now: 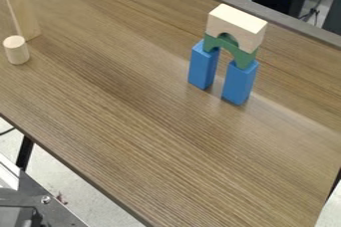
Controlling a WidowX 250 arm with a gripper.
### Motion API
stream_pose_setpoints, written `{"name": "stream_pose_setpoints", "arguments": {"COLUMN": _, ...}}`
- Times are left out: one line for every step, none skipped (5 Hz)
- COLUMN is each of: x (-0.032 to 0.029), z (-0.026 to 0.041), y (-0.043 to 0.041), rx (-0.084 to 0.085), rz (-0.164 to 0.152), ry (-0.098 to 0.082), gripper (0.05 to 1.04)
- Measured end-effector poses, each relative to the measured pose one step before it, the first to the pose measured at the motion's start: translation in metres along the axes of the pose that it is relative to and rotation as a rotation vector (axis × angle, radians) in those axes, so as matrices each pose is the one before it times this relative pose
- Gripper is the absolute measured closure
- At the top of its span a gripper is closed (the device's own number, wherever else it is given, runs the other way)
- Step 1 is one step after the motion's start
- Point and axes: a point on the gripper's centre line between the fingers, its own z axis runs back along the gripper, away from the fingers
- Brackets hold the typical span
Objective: Put the cylinder on top of the arch
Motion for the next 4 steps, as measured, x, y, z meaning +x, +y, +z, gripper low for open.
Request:
{"name": "stream_pose_setpoints", "arguments": {"x": -0.00309, "z": -0.00926, "y": -0.00072, "rx": -0.0120, "rz": 0.0072, "ry": 0.0316, "gripper": 0.083}}
{"name": "stream_pose_setpoints", "arguments": {"x": -0.00254, "z": -0.01132, "y": 0.00382, "rx": -0.0280, "rz": 0.0450, "ry": 0.0433, "gripper": 0.083}}
{"name": "stream_pose_setpoints", "arguments": {"x": -0.00219, "z": -0.00491, "y": 0.01177, "rx": 0.0043, "rz": 0.0473, "ry": 0.0002, "gripper": 0.083}}
{"name": "stream_pose_setpoints", "arguments": {"x": -0.00340, "z": -0.00848, "y": 0.01345, "rx": 0.0101, "rz": 0.0459, "ry": 0.0143, "gripper": 0.083}}
